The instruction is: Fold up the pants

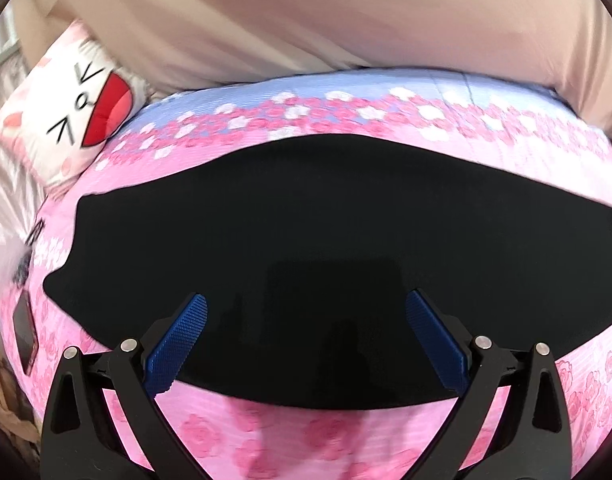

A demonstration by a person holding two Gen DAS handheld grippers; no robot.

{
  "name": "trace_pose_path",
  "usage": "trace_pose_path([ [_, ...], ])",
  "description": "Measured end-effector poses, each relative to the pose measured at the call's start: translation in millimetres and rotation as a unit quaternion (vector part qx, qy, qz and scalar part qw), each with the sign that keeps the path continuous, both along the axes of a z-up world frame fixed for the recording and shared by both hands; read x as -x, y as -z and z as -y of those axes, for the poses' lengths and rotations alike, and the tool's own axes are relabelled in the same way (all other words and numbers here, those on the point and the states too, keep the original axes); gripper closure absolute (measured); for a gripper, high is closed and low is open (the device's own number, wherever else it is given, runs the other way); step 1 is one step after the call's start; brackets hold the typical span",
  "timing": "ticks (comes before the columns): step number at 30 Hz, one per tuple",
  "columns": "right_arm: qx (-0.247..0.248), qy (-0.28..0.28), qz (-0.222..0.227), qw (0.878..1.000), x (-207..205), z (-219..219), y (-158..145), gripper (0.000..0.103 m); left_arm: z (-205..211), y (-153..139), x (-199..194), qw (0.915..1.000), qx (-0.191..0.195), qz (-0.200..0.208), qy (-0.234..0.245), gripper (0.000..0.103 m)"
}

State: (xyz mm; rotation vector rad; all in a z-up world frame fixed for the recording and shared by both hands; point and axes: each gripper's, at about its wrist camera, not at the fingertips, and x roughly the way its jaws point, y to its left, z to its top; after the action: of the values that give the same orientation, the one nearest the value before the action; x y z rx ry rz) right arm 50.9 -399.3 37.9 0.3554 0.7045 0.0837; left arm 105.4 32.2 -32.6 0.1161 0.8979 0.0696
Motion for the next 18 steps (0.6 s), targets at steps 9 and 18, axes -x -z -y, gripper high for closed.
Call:
trace_pose_path([
  [9,0.035,-0.233,-0.014,0.972,-90,-262,9,0.086,-145,-17,28,0.9928,0.062,0.027,-0.099,0.005],
  [18,0.127,-0.272,-0.075,0.951,-89,-355,70,0.06,-252,-5,36,0.9788,0.106,0.031,-0.172,0.005],
])
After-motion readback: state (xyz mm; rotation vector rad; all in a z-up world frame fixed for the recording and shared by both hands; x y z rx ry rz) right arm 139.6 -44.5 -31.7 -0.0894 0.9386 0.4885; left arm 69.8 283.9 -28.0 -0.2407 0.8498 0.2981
